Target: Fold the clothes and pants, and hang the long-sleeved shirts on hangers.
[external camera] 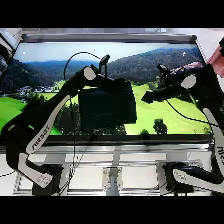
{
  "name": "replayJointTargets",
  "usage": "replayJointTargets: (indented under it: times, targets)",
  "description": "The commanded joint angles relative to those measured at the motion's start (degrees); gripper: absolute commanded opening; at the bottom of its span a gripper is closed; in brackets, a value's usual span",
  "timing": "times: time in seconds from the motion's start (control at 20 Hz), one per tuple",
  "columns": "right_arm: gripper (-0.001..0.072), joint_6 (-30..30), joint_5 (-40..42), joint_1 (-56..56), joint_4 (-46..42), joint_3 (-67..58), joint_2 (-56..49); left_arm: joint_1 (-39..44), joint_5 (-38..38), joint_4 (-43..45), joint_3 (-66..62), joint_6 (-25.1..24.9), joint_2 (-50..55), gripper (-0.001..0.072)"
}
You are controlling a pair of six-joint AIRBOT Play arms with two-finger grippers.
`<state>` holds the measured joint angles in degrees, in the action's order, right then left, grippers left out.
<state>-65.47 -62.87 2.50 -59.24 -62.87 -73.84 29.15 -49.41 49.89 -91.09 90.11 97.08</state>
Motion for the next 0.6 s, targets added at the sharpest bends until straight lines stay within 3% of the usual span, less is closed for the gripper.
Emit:
replayJointTargets:
  times: [0.0,0.15,0.2,0.4,0.55]
  targets:
    - [0.0585,9.4,2.1,0.0,4.4,-1.2,-5.4,-2.2,-5.7,11.6,0.0,1.3,-2.2,0.0491]
    - [0.0611,13.9,-1.2,0.2,12.3,-7.6,-15.4,-3.1,-21.6,39.5,0.9,11.5,-5.4,0.0493]
    - [0.0612,13.9,-1.3,0.5,12.6,-10.4,-18.4,-3.1,-24.6,45.2,2.5,12.6,-6.9,0.0493]
    - [0.0614,13.2,-4.0,4.3,9.6,-21.7,-28.0,-4.8,-24.6,48.5,15.8,13.5,-16.4,0.0492]
    - [0.0613,3.9,-3.1,7.3,-2.6,-26.5,-31.4,-6.6,-23.9,49.1,28.0,15.4,-23.8,0.0493]
